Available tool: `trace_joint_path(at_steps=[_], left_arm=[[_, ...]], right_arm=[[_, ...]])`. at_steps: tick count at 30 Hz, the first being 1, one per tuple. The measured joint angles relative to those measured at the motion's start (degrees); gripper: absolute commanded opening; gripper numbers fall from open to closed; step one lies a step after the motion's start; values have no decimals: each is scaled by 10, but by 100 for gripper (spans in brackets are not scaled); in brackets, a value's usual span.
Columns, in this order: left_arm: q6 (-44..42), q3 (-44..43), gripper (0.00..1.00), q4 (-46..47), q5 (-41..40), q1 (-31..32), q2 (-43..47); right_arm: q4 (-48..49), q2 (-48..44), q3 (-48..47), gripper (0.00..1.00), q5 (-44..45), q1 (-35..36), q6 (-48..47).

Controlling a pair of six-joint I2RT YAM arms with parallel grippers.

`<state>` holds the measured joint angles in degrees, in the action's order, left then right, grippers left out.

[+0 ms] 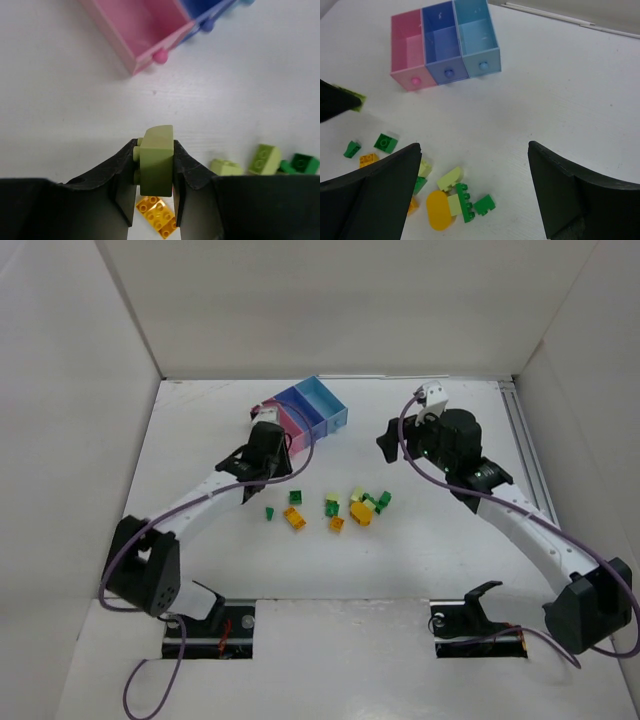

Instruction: Sort the legos into containers by color

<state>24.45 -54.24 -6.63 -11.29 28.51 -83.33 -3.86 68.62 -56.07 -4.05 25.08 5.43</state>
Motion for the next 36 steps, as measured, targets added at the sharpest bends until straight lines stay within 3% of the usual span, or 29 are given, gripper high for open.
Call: trace_joint_path(at_steps=[5,16,20,21,25,32,35,36], left_arm=[[-15,-56,13,33,-3,-15,50],[-46,-252,16,41,-45,-86,-186],[-52,-288,30,28,-37,-103,-231],[-54,-294,44,25,-35,-106,-236],[-64,-307,56,21,-26,-115,-238],[-73,-311,58,13,-11,-114,-238],[-73,-308,94,5,-7,-113,-234],[-70,-299,100,5,-6,-114,-225]], right_arm=[[0,-4,1,94,5,0,0],[-2,20,3,97,7,-7,0],[-2,31,3,99,7,-11,0],[-2,33,3,99,7,-11,0],[-2,42,3,99,7,-11,-2],[-6,45,3,99,-2,-11,-7],[-8,45,3,99,-2,1,-16],[-10,45,3,99,2,13,-18]])
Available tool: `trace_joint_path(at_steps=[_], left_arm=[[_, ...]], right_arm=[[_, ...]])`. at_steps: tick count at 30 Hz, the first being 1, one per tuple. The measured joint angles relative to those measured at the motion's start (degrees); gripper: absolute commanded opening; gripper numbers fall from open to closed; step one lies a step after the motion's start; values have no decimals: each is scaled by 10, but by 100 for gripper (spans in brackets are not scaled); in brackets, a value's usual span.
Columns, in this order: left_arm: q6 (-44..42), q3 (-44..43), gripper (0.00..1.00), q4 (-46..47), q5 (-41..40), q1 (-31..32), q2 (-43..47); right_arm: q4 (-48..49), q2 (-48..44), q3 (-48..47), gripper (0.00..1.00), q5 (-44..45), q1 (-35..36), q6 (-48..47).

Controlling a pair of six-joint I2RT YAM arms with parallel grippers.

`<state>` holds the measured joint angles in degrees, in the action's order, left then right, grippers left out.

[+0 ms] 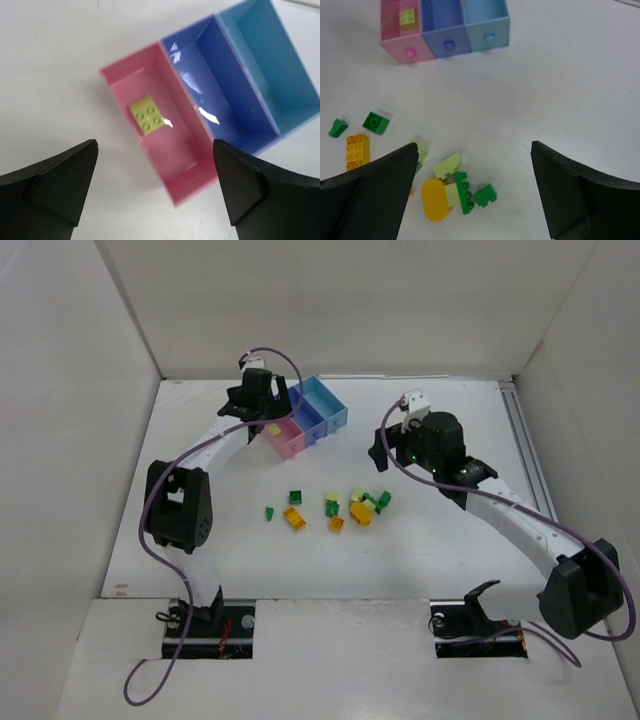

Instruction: Sort the legos into containers by color

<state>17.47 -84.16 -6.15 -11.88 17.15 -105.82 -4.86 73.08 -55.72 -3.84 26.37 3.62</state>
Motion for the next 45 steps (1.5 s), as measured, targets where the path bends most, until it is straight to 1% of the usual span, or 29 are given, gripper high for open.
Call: trace_joint_path(at_steps=[2,3,5,8,11,13,16,19,21,25,26,30,33,38,39,41,42,45], left_arm=[[12,45,100,0,2,0,42],[22,73,100,-6,3,0,73],[50,133,100,-20,2,0,148],[115,222,100,-46,-8,3,275],[191,302,100,-75,-23,11,376],[238,354,100,-102,-30,22,420],[303,430,100,-155,-32,34,465],[341,480,100,-202,-31,35,509],[357,491,100,-221,-31,34,543],[378,492,100,-228,-31,34,608],[381,492,100,-229,-31,34,619],[387,492,100,-233,-31,34,638],[388,492,100,-241,-31,34,638],[388,492,100,-248,-32,34,640],[388,492,100,-249,-32,34,641],[388,492,100,-249,-32,34,645],[389,492,100,-249,-32,34,646],[389,492,100,-250,-32,34,655]], right_arm=[[-3,4,0,99,5,34,-4],[-3,6,-1,99,6,47,-6],[-7,30,-10,99,10,97,-4],[-9,91,-40,99,13,154,7],[-9,167,-80,99,6,193,29],[-11,220,-110,99,4,209,53],[-12,291,-153,94,18,228,98],[-14,347,-191,87,43,241,142],[-13,379,-214,81,65,249,171],[-19,424,-246,74,118,262,222],[-20,430,-250,74,125,263,227],[-33,454,-271,71,157,266,258],[-37,473,-282,66,174,266,273],[-46,497,-308,47,193,266,284],[-47,499,-311,38,199,268,286],[-52,500,-314,29,209,270,293],[-55,500,-315,21,212,271,293],[-63,497,-315,15,223,277,296]])
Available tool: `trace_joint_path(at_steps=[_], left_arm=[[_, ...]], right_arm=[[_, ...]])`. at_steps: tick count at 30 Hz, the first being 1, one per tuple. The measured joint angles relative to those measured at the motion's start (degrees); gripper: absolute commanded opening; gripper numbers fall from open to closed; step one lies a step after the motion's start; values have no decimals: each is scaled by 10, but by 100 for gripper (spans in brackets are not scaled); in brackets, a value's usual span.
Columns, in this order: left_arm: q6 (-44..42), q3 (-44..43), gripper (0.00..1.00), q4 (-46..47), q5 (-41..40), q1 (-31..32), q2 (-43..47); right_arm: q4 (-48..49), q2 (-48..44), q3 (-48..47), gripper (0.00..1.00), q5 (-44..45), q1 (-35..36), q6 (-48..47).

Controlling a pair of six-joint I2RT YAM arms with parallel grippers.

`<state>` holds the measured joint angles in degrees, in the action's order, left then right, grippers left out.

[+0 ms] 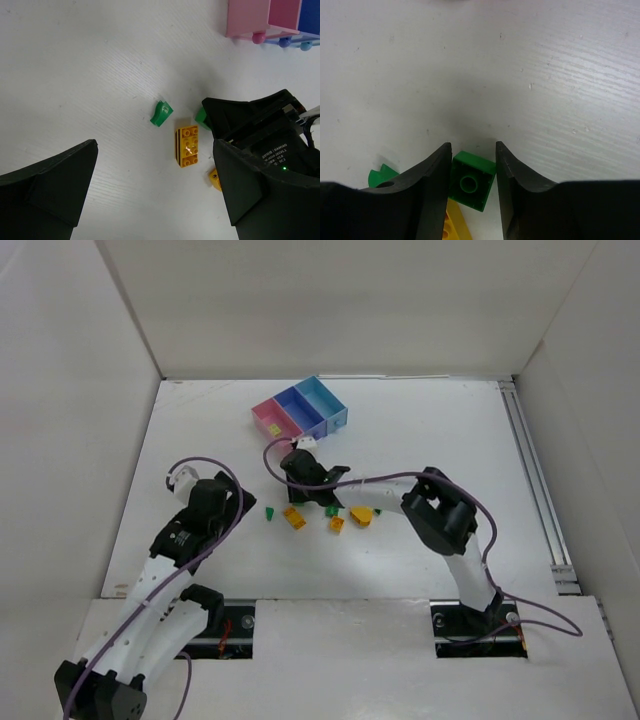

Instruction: Sort the legos into containers by color

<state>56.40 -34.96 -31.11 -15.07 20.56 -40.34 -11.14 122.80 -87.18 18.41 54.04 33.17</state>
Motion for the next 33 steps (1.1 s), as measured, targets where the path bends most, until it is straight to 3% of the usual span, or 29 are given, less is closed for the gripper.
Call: trace_joint_path(at_steps=[3,10,16,26,33], left_arm=[[0,0,100,0,0,0,3],[-15,0,100,18,1,0,-4],[-39,0,100,60,10,0,-48],[-78,-3,100,143,36,0,-144],[-113,-23,100,179,56,0,-202]], right_arm=[[-13,-12,12,11,8,4,0],[-34,-90,21,13,43,4,-43],[-32,-103,-82,13,62,-22,-106],[-9,63,-339,21,49,-119,-181],[-9,176,-424,33,10,-141,-202]])
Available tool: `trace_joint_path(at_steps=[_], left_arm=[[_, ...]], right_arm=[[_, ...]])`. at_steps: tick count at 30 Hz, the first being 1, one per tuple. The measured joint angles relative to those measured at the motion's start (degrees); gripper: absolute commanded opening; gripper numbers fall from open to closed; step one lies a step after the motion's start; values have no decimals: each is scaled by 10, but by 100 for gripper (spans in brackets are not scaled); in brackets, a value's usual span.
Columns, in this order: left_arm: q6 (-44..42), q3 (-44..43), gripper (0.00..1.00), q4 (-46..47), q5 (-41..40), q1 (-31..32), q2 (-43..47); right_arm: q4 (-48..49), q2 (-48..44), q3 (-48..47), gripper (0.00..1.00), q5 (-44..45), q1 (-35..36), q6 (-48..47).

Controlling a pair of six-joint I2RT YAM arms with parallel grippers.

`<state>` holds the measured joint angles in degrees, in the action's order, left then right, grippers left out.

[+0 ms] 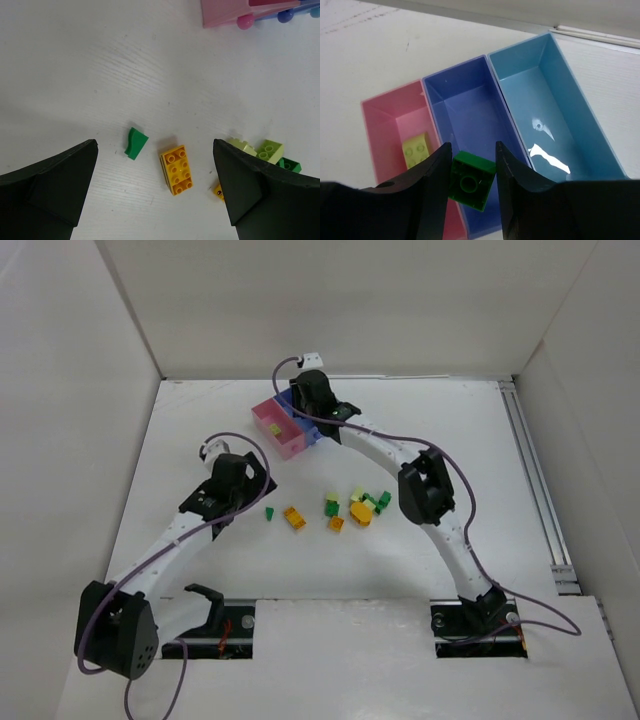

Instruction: Sort the legos into containers by color

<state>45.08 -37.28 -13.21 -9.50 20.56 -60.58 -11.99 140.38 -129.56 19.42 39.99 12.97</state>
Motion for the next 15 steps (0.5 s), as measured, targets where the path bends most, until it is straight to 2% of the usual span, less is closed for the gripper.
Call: trace_joint_path(at_steps=[2,5,6,7,13,15], left_arm=[[-7,-6,100,9,5,0,-10],[-13,-15,100,19,11,0,-27],[-14,-17,100,20,12,0,-33],[-15,-18,100,23,13,0,-38],[-16,-21,100,23,20,0,-74],[-14,-21,100,23,23,0,-83]], right_arm=[[1,19,-12,41,-8,-5,-4],[0,30,-17,59,-26,-11,-8],[0,30,-18,84,-33,-14,-9],[1,30,-18,100,-36,-17,-6],[13,26,-16,100,-66,-27,-14],[14,3,13,100,-78,-28,-19]])
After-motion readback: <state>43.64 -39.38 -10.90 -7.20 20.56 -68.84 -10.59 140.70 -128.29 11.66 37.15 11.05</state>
